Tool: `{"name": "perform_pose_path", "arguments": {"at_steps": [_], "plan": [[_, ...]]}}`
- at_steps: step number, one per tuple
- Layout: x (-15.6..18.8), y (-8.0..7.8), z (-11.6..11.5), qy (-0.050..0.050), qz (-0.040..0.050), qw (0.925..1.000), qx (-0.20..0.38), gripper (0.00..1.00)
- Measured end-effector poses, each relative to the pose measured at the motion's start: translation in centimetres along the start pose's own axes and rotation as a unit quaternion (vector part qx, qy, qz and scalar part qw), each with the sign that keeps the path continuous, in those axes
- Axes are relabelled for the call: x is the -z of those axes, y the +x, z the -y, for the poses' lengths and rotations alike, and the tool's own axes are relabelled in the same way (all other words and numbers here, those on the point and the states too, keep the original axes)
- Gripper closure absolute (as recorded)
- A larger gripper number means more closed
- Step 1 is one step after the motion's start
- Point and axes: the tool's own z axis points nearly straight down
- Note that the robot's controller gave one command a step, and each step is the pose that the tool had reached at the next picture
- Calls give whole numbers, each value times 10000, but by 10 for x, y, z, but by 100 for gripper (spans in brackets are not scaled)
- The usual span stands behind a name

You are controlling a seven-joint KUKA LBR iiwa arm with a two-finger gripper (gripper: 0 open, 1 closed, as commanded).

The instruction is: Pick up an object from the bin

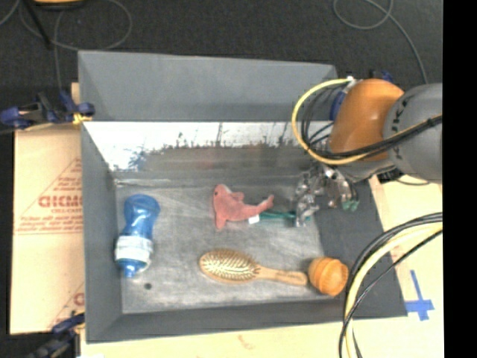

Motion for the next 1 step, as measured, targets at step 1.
{"name": "perform_pose_path", "arguments": {"at_steps": [1], "plan": [[19,2,0,-7,-42,10000,0,100]]}}
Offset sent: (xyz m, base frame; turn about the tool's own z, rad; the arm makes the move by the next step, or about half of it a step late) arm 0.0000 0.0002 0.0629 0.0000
